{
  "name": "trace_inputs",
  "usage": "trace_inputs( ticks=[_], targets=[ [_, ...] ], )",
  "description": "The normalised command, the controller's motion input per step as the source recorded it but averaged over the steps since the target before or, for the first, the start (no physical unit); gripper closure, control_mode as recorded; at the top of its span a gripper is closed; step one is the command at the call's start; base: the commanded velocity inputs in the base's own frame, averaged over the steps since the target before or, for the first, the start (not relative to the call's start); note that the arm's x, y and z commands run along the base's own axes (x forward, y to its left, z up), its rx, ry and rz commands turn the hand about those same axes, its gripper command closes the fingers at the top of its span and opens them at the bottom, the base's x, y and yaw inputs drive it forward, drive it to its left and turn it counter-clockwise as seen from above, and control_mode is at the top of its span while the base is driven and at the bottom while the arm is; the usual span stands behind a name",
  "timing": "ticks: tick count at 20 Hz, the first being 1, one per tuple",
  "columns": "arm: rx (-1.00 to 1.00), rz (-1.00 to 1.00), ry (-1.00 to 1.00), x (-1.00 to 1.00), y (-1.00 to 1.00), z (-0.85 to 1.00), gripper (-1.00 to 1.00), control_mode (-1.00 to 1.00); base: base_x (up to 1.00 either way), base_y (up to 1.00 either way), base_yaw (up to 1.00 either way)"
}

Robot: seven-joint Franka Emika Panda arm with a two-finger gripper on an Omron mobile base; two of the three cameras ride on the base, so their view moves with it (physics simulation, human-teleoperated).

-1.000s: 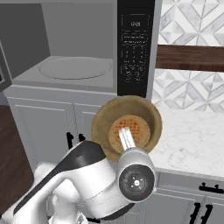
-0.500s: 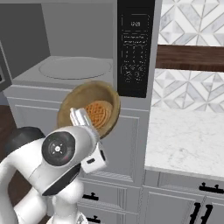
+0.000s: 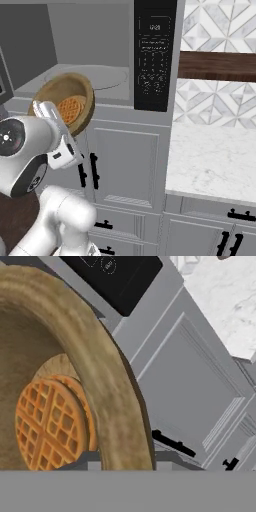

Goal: Open the microwave, place the bowl with waffle inside the microwave, then close the microwave door and turn it on.

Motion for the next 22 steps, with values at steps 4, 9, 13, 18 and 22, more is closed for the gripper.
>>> trace_inputs(
  ticks=[4,9,13,18,22],
  targets=[
    [0.05,0.14,0.00,0.46,0.67,0.18,1.00,-1.00,0.00,0.00,0.00],
    [0.03,0.07,0.00,0.56,0.31,0.21,1.00,-1.00,0.00,0.00,0.00],
    [0.00,0.00,-0.07,0.56,0.06,0.28,1.00,-1.00,0.00,0.00,0.00],
    [0.00,0.00,0.00,0.72,0.19,0.17,1.00,-1.00,0.00,0.00,0.00],
    [0.00,0.00,0.00,0.76,0.33,0.14,1.00,-1.00,0.00,0.00,0.00]
  ],
)
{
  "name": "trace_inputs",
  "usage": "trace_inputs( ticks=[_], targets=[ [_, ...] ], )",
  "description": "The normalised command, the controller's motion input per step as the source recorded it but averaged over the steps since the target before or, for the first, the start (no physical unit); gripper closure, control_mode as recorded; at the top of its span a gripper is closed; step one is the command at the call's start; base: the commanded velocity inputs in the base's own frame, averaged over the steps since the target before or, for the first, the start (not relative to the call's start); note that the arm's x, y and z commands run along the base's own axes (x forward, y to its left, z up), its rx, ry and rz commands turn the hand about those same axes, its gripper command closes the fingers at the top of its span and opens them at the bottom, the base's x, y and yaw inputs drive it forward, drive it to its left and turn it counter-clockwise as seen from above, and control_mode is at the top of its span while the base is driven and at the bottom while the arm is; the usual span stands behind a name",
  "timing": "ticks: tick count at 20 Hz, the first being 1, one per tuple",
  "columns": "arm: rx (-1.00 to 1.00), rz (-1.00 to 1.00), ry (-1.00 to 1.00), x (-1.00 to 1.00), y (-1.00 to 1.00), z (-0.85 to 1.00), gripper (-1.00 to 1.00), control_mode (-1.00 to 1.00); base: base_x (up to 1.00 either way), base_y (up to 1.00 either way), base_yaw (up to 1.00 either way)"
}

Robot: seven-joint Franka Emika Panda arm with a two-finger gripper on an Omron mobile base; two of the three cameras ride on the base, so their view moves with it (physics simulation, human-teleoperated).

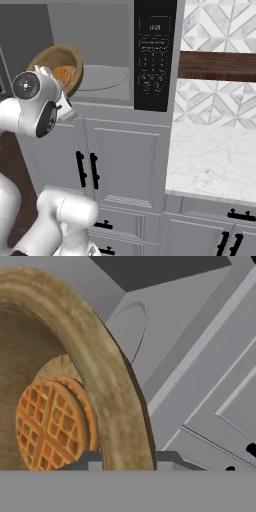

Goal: Open the microwave, place the bowl with waffle inside the microwave, then close the microwave door and turn it on.

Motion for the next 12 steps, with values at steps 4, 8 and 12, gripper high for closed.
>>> trace_inputs(
  ticks=[4,8,12],
  targets=[
    [0.00,-0.02,0.00,0.67,0.31,0.09,1.00,-1.00,0.00,0.00,0.00],
    [0.00,-0.04,0.00,0.67,0.07,0.00,1.00,-1.00,0.00,0.00,0.00],
    [0.00,-0.02,0.00,0.63,0.00,0.06,1.00,-1.00,0.00,0.00,0.00]
  ],
)
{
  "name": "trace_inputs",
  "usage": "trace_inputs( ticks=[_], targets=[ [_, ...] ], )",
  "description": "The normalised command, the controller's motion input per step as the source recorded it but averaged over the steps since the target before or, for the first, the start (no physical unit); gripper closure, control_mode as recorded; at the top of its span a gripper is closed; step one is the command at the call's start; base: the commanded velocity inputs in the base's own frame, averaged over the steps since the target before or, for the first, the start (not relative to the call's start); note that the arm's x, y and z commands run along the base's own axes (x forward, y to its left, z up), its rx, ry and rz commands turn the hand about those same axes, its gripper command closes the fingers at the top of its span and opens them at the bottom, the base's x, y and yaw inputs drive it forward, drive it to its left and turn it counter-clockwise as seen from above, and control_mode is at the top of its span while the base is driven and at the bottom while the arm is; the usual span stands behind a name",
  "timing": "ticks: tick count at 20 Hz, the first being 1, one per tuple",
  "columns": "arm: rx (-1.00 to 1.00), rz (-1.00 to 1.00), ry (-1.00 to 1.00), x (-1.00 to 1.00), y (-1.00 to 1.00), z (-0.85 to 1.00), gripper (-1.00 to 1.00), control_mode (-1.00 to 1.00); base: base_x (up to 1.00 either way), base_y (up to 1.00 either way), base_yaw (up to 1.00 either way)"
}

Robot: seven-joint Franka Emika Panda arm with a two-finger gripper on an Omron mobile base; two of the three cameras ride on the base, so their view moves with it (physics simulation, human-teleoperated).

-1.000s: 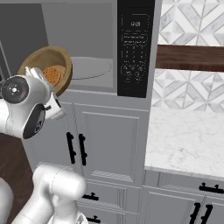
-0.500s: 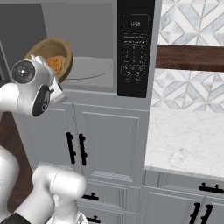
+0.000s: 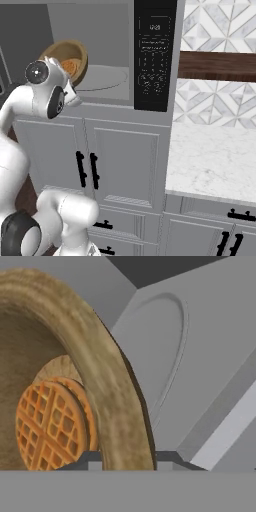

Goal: Open the microwave, place the bowl with waffle inside the microwave, then close the microwave door and turn it on.

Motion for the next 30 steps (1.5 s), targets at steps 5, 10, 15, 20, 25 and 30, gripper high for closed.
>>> trace_inputs(
  ticks=[5,10,15,20,25,30],
  targets=[
    [0.00,0.00,0.02,0.60,0.00,0.21,1.00,-1.00,0.00,0.00,0.00],
    [-0.01,0.00,0.06,0.56,0.00,0.16,1.00,-1.00,0.00,0.00,0.00],
    [-0.06,0.00,0.18,0.49,0.00,0.00,1.00,-1.00,0.00,0.00,0.00],
    [-0.08,0.00,0.13,0.31,0.00,0.00,1.00,-1.00,0.00,0.00,0.00],
    [-0.03,0.00,0.01,0.07,-0.01,0.00,1.00,-1.00,0.00,0.00,0.00],
    [0.00,0.00,0.00,0.00,0.00,0.00,-1.00,-1.00,0.00,0.00,0.00]
  ],
)
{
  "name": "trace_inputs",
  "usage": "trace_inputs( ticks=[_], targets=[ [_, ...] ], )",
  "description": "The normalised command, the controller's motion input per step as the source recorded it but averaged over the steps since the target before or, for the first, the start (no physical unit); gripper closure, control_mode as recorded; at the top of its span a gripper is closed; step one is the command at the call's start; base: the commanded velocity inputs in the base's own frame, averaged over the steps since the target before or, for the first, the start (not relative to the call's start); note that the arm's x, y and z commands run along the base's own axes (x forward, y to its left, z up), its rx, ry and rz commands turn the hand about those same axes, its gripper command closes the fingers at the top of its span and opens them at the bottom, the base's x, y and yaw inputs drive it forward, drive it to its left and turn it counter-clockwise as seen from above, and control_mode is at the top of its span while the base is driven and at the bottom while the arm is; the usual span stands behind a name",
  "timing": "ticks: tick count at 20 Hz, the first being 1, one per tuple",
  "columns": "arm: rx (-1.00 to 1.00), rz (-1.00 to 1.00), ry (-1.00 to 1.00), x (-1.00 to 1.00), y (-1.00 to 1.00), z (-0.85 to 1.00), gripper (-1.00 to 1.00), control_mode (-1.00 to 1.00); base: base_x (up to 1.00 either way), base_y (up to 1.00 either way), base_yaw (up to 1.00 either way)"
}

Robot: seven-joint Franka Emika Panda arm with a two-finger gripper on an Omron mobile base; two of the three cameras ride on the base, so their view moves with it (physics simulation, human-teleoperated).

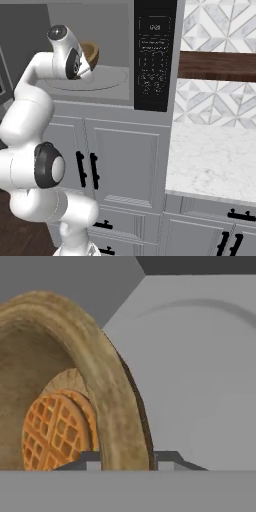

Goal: Open the microwave, place the bowl with waffle inside the microwave, then close the microwave door and turn it on.

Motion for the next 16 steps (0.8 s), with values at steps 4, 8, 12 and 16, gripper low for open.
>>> trace_inputs(
  ticks=[4,8,12,16],
  targets=[
    [0.00,0.00,-0.02,-0.04,-0.03,0.00,-1.00,-1.00,0.00,0.00,0.00],
    [0.00,-0.01,-0.11,-0.26,-0.22,0.00,-1.00,-1.00,0.00,0.00,0.00],
    [0.00,-0.02,-0.25,-0.77,-0.52,0.00,-1.00,-1.00,0.00,0.00,0.00],
    [0.00,0.00,-0.20,-0.99,-0.14,0.00,-1.00,-1.00,0.00,0.00,0.00]
  ],
)
